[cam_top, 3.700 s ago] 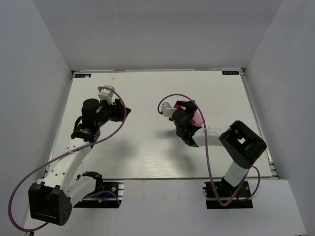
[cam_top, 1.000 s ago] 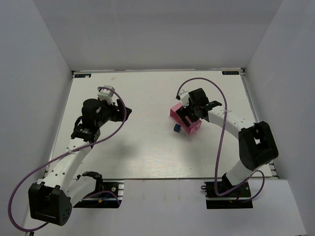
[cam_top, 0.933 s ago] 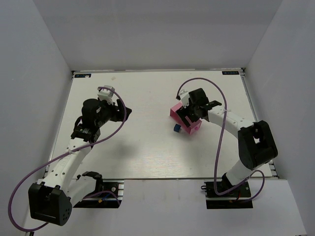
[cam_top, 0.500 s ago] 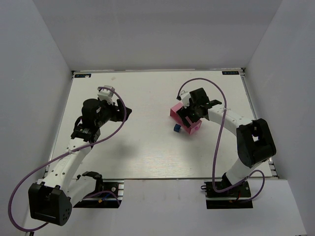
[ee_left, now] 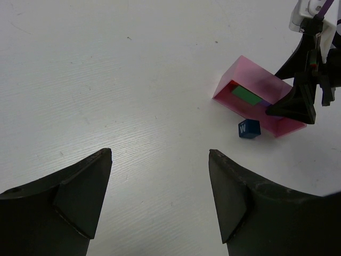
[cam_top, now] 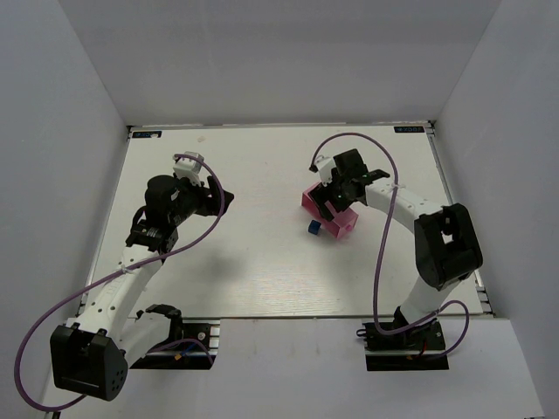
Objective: Build the wood block tower
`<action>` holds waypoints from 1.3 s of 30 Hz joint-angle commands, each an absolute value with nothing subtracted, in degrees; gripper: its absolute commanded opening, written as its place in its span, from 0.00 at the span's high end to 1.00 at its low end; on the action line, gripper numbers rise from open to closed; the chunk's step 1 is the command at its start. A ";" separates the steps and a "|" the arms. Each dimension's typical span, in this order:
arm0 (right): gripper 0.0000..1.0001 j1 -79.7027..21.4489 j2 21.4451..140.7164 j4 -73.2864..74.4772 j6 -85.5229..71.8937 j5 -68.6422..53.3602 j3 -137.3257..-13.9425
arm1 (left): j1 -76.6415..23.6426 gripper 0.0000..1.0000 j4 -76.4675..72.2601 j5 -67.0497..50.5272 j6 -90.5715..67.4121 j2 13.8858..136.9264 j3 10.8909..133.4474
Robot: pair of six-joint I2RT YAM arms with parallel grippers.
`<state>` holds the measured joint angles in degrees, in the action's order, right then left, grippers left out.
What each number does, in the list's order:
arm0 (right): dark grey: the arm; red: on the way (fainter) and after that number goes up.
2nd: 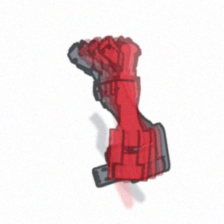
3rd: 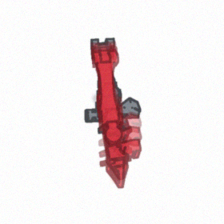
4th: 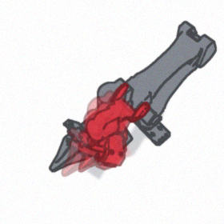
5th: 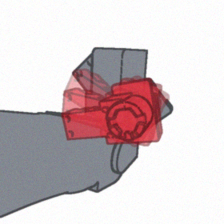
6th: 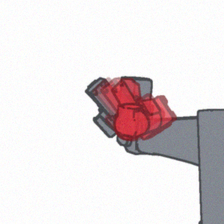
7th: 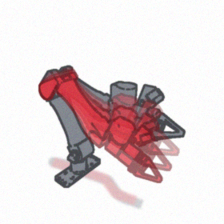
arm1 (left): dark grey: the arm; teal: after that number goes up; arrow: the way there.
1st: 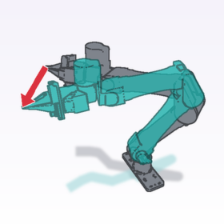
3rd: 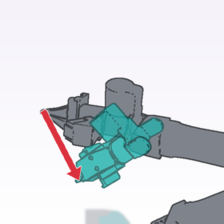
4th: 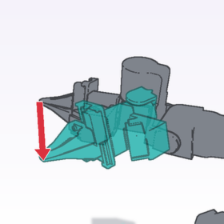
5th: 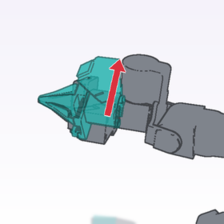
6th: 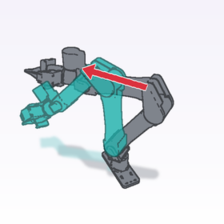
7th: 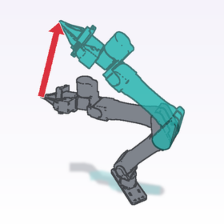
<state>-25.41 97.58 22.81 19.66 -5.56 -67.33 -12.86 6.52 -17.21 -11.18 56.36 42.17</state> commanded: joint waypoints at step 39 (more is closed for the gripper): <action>1.00 -25.22 95.46 19.78 21.62 3.68 -69.97 | -12.66 0.17 6.77 -18.46 -10.55 55.37 44.65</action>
